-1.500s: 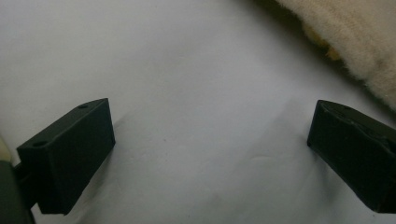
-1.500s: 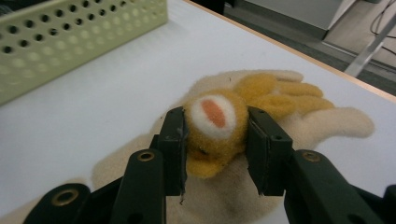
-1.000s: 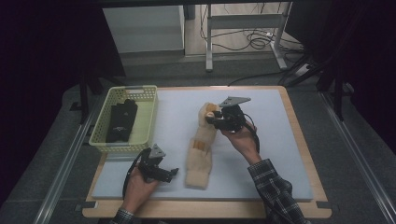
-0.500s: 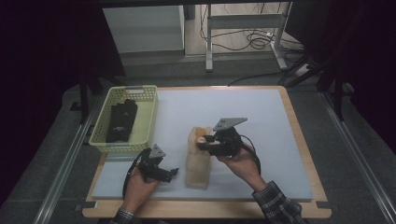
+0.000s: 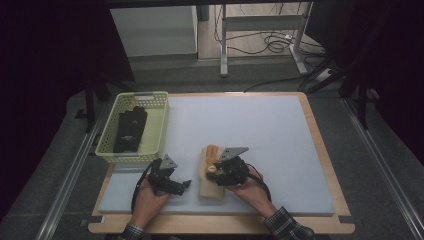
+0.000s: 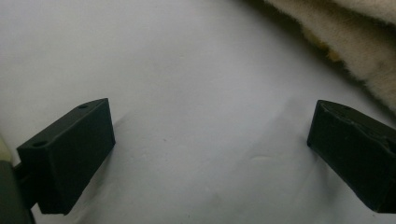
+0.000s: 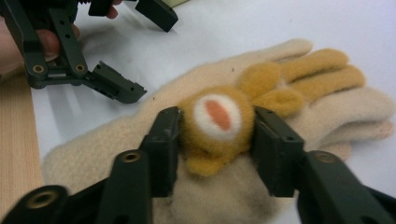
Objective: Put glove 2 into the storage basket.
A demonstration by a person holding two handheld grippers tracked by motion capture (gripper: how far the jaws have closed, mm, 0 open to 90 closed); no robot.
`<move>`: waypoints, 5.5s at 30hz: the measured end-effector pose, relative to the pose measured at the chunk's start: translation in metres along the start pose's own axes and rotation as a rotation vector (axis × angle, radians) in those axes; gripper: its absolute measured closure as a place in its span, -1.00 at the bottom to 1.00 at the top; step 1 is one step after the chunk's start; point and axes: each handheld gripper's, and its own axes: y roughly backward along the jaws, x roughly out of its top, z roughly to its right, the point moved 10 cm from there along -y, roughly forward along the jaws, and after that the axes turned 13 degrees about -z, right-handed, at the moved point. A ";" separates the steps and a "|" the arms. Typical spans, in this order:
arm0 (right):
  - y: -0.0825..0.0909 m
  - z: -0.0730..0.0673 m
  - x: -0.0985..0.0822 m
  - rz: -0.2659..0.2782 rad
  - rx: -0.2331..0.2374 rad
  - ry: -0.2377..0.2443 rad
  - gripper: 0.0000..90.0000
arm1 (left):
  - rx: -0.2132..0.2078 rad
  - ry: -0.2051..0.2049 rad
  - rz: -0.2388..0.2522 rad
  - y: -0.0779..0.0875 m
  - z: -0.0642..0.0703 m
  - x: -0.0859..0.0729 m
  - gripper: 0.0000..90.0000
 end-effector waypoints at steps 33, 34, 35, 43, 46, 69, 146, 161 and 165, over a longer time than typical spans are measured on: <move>0.012 -0.007 -0.064 -0.023 0.046 -0.016 0.89 | 0.027 0.063 0.012 0.021 -0.012 -0.036 -0.92; 0.012 -0.007 -0.064 -0.023 0.046 -0.016 0.89 | 0.027 0.063 0.012 0.021 -0.012 -0.036 -0.92; 0.009 -0.010 -0.061 -0.020 0.041 -0.007 0.89 | 0.024 0.060 0.012 0.022 -0.013 -0.036 -0.92; -0.004 -0.014 -0.046 -0.018 0.037 0.011 0.87 | 0.023 0.059 0.012 0.022 -0.013 -0.037 -0.92; -0.012 -0.015 -0.036 -0.015 0.025 0.019 0.88 | 0.023 0.059 0.011 0.022 -0.013 -0.037 -0.92; -0.014 -0.008 -0.018 -0.013 -0.049 0.034 0.68 | 0.021 0.058 0.005 0.025 -0.015 -0.043 -0.94; 0.041 0.099 -0.097 -0.048 -0.264 -0.182 -0.76 | 0.004 0.008 -0.165 -0.010 0.036 0.045 0.01; 0.041 0.099 -0.097 -0.048 -0.265 -0.182 -0.76 | -0.039 -0.004 -0.130 -0.002 0.034 0.055 0.52; 0.041 0.099 -0.097 -0.048 -0.265 -0.182 -0.76 | -0.024 -0.006 -0.112 0.008 0.030 0.064 0.52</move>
